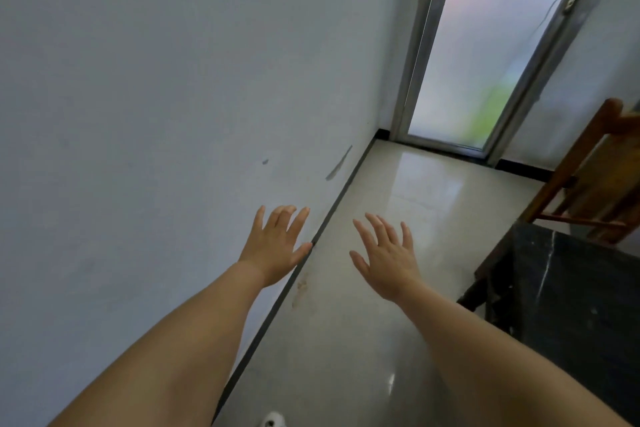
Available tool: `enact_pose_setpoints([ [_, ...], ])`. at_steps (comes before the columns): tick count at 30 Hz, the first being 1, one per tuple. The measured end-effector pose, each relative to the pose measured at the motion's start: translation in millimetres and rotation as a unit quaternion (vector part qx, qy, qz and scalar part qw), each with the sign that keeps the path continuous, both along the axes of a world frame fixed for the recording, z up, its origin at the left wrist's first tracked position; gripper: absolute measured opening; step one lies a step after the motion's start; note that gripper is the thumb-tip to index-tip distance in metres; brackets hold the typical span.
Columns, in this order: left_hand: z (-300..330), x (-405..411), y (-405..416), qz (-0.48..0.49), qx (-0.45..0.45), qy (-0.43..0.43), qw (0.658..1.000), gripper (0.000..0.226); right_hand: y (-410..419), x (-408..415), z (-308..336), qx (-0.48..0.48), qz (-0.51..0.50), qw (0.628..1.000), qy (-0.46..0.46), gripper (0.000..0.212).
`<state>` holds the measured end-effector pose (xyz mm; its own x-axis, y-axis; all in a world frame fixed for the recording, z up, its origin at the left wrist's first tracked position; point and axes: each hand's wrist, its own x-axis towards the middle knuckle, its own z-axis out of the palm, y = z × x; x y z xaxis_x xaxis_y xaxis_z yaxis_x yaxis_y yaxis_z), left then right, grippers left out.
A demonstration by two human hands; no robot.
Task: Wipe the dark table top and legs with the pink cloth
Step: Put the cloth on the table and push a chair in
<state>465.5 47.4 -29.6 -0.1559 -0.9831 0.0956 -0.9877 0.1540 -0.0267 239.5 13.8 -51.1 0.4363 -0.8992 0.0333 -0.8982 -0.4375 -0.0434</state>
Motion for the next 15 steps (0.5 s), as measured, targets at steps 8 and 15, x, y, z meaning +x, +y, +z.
enact_pose_setpoints([
  [8,12.4,-7.3,-243.8,-0.099,-0.003,-0.015,0.995,0.072,-201.3,-7.3,-6.1,-0.004,-0.108,0.994,-0.011,0.085],
  [15,20.2,-62.8,-445.7,-0.190,0.011,-0.051,0.980,0.074,-336.6,-59.4,-8.9,0.021,-0.228,0.973,-0.016,0.063],
])
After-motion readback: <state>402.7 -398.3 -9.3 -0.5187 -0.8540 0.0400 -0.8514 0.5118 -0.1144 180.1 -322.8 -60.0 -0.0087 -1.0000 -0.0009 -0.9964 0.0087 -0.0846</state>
